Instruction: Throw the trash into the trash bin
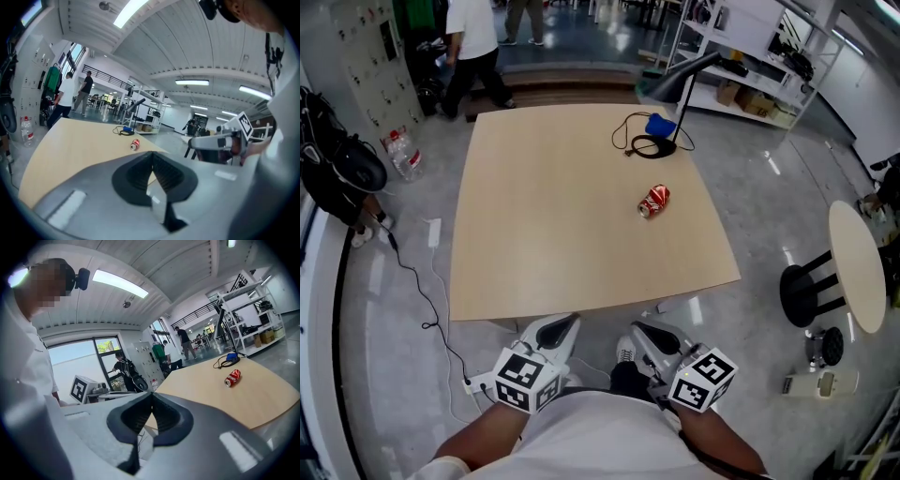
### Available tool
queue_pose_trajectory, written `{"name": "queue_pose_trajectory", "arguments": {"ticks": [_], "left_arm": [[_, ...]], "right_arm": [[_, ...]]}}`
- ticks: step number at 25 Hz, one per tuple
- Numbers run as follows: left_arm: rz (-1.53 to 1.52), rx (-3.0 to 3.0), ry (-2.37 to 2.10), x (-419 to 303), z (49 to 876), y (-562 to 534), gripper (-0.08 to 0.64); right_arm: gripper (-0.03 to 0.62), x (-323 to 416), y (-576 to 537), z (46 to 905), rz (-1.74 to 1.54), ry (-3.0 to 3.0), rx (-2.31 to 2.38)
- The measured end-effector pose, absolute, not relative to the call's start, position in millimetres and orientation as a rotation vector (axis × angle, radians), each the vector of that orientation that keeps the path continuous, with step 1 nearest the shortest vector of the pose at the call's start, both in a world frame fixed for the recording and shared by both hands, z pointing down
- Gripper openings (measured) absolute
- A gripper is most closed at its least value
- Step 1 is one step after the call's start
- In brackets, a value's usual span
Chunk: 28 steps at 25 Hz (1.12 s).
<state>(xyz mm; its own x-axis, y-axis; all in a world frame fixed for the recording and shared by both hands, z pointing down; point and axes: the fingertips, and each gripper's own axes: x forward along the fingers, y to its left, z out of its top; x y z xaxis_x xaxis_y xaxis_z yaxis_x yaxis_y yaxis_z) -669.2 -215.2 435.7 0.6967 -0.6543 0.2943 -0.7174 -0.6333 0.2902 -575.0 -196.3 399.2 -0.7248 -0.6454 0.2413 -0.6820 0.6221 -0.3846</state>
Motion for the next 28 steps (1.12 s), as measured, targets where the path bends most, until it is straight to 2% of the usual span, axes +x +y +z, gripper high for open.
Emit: {"name": "queue_pose_trajectory", "arguments": {"ticks": [28], "left_arm": [[0.353,2.495,-1.175,-607.5,450.3,-366.7,0.006]], "right_arm": [[0.002,-467.2,-380.1,426.6,0.833,-2.698,1.224]]}}
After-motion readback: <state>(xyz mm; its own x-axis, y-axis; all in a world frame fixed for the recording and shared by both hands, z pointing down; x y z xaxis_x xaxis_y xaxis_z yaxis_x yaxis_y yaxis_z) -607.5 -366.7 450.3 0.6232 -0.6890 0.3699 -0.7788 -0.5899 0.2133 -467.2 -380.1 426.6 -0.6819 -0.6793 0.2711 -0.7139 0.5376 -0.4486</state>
